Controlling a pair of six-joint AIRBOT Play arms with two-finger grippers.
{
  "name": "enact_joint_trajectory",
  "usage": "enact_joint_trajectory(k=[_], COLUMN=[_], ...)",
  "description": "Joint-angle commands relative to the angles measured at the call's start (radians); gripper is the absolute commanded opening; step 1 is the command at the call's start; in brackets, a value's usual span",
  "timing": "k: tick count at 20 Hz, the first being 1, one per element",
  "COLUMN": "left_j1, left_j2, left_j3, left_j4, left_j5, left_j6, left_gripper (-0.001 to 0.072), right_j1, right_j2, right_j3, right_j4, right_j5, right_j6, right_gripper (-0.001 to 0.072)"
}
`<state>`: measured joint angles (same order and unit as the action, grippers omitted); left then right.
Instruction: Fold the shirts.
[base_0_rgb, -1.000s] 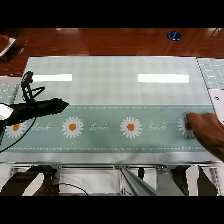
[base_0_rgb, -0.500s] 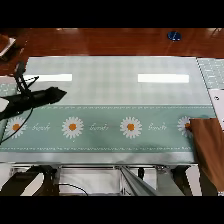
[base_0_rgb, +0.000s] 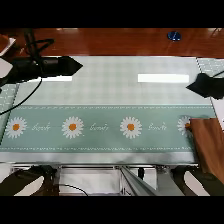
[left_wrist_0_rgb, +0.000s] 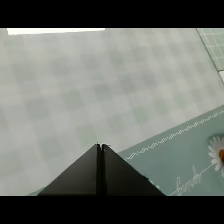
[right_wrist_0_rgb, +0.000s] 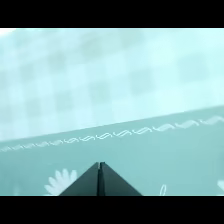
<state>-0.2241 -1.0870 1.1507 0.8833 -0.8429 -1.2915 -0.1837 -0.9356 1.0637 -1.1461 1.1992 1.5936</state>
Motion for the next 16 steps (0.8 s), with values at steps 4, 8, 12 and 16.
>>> enact_joint_trajectory(k=[4,8,12,16], left_j1=[-0.058,-0.034,-0.032,-0.032], left_j2=[-0.075,-0.08,-0.081,-0.089], left_j3=[-0.075,-0.076,-0.076,-0.076], left_j4=[0.171,0.172,0.172,0.172], left_j5=[-0.046,-0.003,-0.003,-0.003], left_j6=[-0.123,-0.124,-0.124,-0.124], left_gripper=[0.0015,0.0015,0.0015,0.0015], right_j1=[0.241,0.241,0.241,0.241], right_j2=[-0.198,-0.231,-0.23,-0.23], right_j3=[0.004,0.004,0.004,0.004], right_j4=[-0.237,-0.286,-0.303,-0.303], right_j5=[-0.092,-0.078,-0.069,-0.074], right_j6=[0.127,0.126,0.126,0.126], right_gripper=[0.0031,0.0031,0.0031,0.0031])
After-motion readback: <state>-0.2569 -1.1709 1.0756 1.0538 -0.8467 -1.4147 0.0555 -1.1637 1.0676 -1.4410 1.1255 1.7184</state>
